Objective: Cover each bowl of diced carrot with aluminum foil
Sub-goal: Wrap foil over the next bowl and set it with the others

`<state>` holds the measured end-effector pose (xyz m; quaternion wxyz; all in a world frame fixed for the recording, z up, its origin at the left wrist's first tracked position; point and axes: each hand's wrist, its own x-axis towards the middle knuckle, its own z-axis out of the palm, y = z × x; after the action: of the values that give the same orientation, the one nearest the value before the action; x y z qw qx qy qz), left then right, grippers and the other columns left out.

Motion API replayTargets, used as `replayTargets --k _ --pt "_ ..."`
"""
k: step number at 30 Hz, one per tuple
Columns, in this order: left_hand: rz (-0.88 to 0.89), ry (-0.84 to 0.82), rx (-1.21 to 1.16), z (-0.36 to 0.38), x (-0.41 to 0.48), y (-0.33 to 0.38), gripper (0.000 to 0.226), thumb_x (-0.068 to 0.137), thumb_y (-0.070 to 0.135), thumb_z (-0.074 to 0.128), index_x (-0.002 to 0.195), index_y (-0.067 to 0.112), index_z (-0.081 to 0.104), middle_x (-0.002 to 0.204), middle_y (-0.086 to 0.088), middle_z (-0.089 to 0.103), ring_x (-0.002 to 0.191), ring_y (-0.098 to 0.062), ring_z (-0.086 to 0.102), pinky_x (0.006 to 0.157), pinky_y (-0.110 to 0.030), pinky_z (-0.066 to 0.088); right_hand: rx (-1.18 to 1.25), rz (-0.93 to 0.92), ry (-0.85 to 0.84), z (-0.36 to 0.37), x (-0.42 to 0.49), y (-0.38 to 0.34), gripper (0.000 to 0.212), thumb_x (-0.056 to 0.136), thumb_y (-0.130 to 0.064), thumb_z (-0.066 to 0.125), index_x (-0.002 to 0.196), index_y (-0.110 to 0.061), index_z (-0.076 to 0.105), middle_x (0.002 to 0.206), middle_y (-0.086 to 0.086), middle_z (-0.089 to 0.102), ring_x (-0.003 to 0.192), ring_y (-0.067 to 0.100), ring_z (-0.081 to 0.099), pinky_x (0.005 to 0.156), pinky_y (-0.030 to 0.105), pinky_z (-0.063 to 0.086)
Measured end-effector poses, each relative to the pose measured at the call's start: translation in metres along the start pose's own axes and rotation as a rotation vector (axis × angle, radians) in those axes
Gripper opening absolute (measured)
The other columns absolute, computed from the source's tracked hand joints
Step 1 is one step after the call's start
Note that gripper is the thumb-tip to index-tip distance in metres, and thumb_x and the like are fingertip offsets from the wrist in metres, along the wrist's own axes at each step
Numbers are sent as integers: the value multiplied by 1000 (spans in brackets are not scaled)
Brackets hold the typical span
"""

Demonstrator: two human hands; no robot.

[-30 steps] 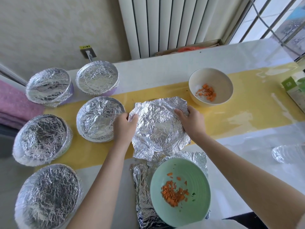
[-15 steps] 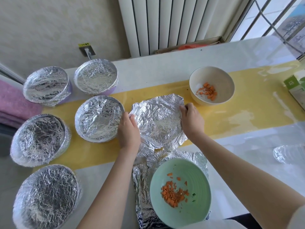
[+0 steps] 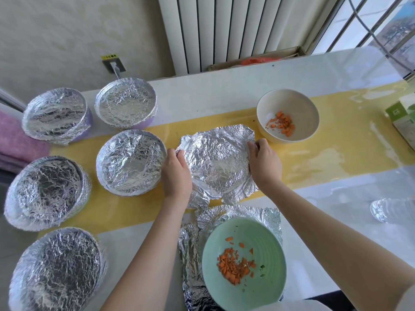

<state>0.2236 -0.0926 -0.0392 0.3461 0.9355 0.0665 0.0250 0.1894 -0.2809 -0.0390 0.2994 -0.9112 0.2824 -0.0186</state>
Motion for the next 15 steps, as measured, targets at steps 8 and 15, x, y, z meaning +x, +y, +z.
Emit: replayTargets --k 8,15 --pt "-47 -59 -112 6 5 -9 28 103 23 27 87 10 45 76 -6 49 66 -21 46 53 -31 29 42 -7 -44 8 3 6 34 102 -36 24 85 -12 40 70 2 45 68 28 42 59 34 26" --pt "-51 -60 -199 10 6 -10 32 102 22 30 76 11 44 62 2 39 52 -12 33 47 -26 24 93 0 -76 7 9 10 36 102 -35 27 79 -12 42 62 0 43 67 28 45 56 34 27"
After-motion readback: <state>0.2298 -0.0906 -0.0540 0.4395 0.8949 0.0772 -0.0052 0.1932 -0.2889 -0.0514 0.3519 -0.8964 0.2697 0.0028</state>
